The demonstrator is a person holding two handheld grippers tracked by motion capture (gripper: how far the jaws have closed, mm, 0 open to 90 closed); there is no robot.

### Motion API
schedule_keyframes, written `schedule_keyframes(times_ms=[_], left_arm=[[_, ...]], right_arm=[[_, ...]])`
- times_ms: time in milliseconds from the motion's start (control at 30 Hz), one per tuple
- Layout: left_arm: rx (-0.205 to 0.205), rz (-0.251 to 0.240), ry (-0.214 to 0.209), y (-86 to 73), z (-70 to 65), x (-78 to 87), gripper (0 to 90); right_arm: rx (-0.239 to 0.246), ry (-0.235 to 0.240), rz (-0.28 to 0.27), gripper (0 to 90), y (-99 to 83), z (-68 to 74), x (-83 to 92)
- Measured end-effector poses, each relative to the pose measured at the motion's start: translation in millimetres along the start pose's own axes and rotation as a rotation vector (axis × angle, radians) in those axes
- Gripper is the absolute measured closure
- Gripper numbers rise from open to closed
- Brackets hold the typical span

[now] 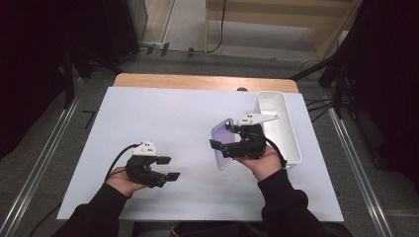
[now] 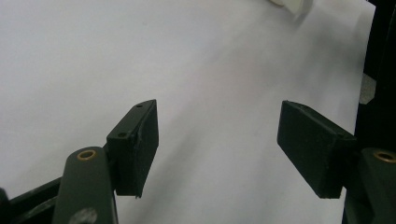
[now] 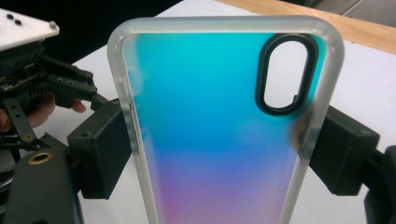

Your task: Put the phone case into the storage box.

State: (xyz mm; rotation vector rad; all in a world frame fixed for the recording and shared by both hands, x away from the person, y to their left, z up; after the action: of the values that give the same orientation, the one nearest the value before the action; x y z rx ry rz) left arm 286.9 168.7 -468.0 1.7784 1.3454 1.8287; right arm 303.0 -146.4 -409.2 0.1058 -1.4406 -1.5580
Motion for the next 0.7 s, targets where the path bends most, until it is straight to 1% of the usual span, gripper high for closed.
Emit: schedule_keyframes(times_ms=[133,233,367,433,533,600,667,700], left_arm=[[0.006,0.001,0.011,-4.9,0.8,5.0,29.1],[0.013,-0.005,0.016,-7.9,0.8,8.2,29.1],[0.022,-0.002,0.024,-10.1,0.2,11.0,29.1],[0.024,-0.009,0.019,-11.2,0.0,11.1,29.1],[0.024,-0.003,0.019,-12.4,-0.7,12.2,29.1],[0.027,-0.015,0.018,-13.0,-1.0,12.1,29.1],[0.030,-0.018,0.015,-13.4,-0.9,11.9,29.1],[0.035,-0.016,0.012,-13.3,-0.9,11.8,29.1]], right_arm=[[-0.001,-0.006,-0.001,15.1,3.7,-1.3,4.7],[0.011,-0.012,-0.002,15.1,6.8,-1.5,7.5],[0.018,-0.003,-0.007,15.1,12.2,-1.9,12.5],[0.018,0.003,-0.007,15.1,14.8,-2.7,14.9],[0.028,0.007,-0.003,15.1,17.9,-4.6,17.4],[0.043,0.022,0.008,15.1,20.1,-5.9,18.7],[0.074,0.020,0.018,15.1,22.4,-7.0,20.0],[0.084,0.027,0.019,15.1,23.7,-7.8,20.6]])
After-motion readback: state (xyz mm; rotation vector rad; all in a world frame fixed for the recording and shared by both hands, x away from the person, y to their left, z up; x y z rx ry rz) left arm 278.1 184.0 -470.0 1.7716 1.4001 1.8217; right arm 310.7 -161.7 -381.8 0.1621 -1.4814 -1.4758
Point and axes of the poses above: each handheld gripper's, and its own axes: x roughly backward along the jaws, y roughly out of its top, z roughly to its left, the point moved 1 cm from there along -x, roughly forward along the jaws, and after that the axes turned 5 degrees about -x, right-handed, at the moved point
